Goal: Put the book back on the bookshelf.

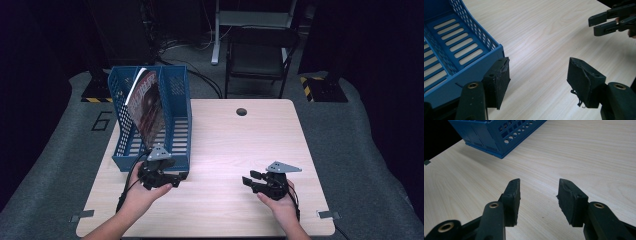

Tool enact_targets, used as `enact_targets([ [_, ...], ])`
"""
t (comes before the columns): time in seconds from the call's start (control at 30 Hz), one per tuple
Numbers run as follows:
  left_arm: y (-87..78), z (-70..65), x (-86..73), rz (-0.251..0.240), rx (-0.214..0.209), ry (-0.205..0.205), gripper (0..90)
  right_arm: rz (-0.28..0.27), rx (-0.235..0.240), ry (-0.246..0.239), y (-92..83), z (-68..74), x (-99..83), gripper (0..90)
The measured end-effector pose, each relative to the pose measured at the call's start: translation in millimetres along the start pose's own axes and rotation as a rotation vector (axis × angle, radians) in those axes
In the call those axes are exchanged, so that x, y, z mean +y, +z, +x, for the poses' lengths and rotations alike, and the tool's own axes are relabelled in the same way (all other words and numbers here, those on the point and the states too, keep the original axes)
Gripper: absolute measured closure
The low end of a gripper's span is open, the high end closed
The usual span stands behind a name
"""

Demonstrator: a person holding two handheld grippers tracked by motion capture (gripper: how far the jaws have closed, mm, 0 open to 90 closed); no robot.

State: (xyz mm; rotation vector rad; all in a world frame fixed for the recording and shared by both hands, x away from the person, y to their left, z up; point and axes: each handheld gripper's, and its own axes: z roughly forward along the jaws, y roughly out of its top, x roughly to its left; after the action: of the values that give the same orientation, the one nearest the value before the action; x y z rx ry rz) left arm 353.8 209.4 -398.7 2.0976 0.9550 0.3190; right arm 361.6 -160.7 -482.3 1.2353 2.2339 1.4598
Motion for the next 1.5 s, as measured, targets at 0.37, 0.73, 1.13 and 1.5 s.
enact_targets([
  [0.37,32.0,-5.1,-33.6,0.029,-0.036,-0.033,34.6,-0.001,0.002,-0.002,-0.4,-0.1,0.2,52.6],
  [0.73,48.6,-3.1,-54.0,0.026,-0.055,-0.039,34.7,0.000,0.001,-0.006,-0.9,-0.3,0.5,52.6],
  [1.13,67.2,-6.4,-70.2,0.046,-0.085,0.004,34.7,0.006,0.003,-0.011,0.5,0.1,0.4,52.5],
  [1.5,78.2,-17.2,-75.1,0.077,-0.150,0.048,35.0,0.007,0.006,-0.012,1.4,0.3,-0.3,52.6],
])
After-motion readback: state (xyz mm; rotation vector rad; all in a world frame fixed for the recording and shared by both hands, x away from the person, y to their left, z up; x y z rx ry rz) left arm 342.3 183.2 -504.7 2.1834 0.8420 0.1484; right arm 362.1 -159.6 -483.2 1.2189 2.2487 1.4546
